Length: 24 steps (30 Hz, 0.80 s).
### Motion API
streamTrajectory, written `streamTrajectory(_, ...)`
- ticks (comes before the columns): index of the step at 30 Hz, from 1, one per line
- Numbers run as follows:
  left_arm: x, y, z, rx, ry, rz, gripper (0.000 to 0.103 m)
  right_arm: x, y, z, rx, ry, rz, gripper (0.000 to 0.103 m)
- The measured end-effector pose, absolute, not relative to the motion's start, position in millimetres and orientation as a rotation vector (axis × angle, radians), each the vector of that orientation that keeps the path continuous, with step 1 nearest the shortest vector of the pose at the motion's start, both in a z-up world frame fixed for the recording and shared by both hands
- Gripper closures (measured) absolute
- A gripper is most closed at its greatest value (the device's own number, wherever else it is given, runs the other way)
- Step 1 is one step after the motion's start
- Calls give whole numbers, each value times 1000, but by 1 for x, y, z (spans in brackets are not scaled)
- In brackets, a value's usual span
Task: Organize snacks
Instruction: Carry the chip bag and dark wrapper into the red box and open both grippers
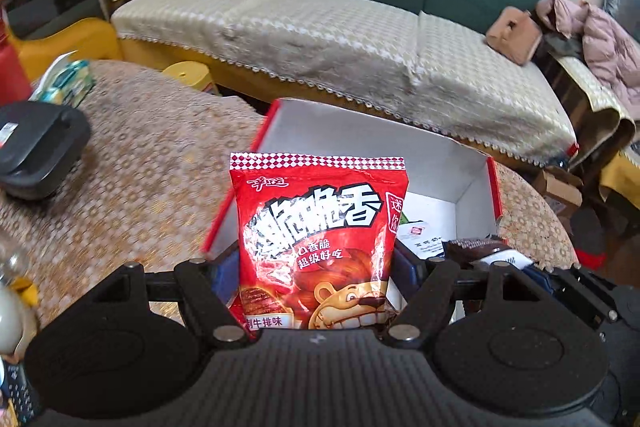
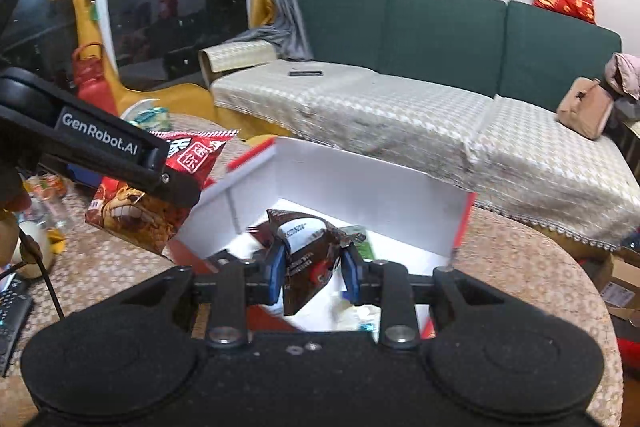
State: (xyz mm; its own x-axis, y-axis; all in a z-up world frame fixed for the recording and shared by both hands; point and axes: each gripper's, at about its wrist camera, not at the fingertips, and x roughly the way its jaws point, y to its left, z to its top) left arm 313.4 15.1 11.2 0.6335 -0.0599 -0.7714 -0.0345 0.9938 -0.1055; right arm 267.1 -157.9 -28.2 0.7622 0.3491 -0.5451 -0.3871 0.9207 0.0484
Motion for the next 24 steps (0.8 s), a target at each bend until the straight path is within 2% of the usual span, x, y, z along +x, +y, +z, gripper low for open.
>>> streamTrajectory(11, 357, -12, -37, -24, 955, -11, 29, 306, -165, -54, -94, 667, 364, 74)
streamTrajectory(24, 368, -23, -71, 30, 1014, -22, 29, 318, -161, -75, -131, 754, 354, 73)
